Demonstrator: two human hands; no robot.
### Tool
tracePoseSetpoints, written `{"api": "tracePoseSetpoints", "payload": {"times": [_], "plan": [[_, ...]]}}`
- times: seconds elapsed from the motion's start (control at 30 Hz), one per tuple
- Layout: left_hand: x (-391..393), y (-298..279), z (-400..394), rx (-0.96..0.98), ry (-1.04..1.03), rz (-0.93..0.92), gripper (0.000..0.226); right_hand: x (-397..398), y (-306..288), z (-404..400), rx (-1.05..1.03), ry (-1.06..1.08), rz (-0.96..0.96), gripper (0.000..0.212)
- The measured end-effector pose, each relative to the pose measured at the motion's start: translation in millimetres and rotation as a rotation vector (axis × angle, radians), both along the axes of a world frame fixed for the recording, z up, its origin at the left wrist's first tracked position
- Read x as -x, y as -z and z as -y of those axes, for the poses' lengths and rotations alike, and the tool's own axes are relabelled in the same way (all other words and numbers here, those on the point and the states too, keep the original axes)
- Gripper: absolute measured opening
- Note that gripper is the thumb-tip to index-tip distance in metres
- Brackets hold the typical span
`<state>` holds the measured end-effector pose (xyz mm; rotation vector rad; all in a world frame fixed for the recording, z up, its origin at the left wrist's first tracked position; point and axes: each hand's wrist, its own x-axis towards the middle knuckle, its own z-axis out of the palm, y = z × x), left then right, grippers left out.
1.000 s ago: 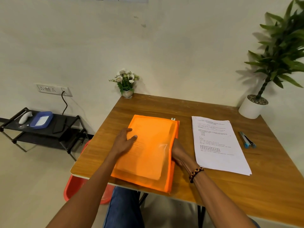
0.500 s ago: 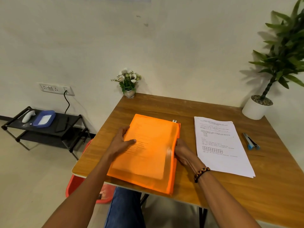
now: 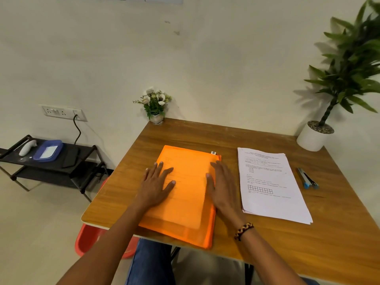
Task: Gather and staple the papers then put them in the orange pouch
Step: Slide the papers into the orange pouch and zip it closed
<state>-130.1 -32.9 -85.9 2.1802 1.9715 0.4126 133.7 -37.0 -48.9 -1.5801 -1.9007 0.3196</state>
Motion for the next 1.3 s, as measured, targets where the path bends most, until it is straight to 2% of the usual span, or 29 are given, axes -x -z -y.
{"api": "tracePoseSetpoints", "payload": {"times": [0.07, 0.13, 0.2, 0.33, 0.47, 0.57, 0.67, 0.8, 0.9, 1.0, 1.07, 1.17, 1.3], "plan": [[-5.4, -0.2, -0.4, 0.002, -0.011, -0.044, 0.068, 8.9, 6.4, -0.7, 0.044, -0.169, 0.241, 0.062], [-11.4, -3.0, -2.5, -0.035, -0.023, -0.070, 0.071, 16.7, 18.7, -1.8, 0.122, -0.299, 0.467, 0.069], [-19.6, -6.2, -5.4, -0.074, -0.001, -0.081, 0.071, 19.1, 28.5, -1.7, 0.170, -0.339, 0.547, 0.070], [-34.9, 0.2, -6.0, -0.044, 0.083, -0.072, 0.066, 14.9, 30.3, -1.7, 0.143, -0.309, 0.519, 0.075], [-34.7, 0.9, -8.6, -0.022, 0.068, -0.130, 0.068, 15.4, 24.3, -7.3, 0.214, -0.354, 0.515, 0.081], [-44.3, -10.0, -14.5, -0.095, 0.039, -0.125, 0.066, 5.2, 12.9, -9.9, 0.127, -0.296, 0.400, 0.064], [-70.8, -26.0, -20.6, -0.213, 0.025, -0.052, 0.053, -18.5, 5.1, -9.6, -0.031, -0.096, 0.237, 0.042], [-130.5, -42.5, -29.4, -0.189, 0.115, 0.154, 0.034, -67.6, 2.8, -14.2, -0.101, 0.174, 0.126, 0.020], [-180.7, -46.5, -33.6, -0.096, 0.176, 0.344, 0.032, -108.0, -1.8, -14.2, -0.089, 0.345, 0.129, 0.020], [-223.8, -52.8, -35.1, 0.165, 0.157, 0.624, 0.044, -146.0, -6.2, -12.5, 0.021, 0.505, 0.170, 0.033], [-246.3, -57.0, -36.5, 0.348, 0.133, 0.798, 0.049, -167.4, -7.7, -11.1, 0.201, 0.614, 0.199, 0.050], [-267.4, -60.5, -40.4, 0.461, -0.016, 1.031, 0.041, -184.9, -6.3, -7.8, 0.443, 0.672, 0.189, 0.069], [-275.9, -60.4, -44.4, 0.519, -0.205, 1.239, 0.021, -187.9, -6.5, -8.7, 0.433, 0.695, 0.161, 0.071]]}}
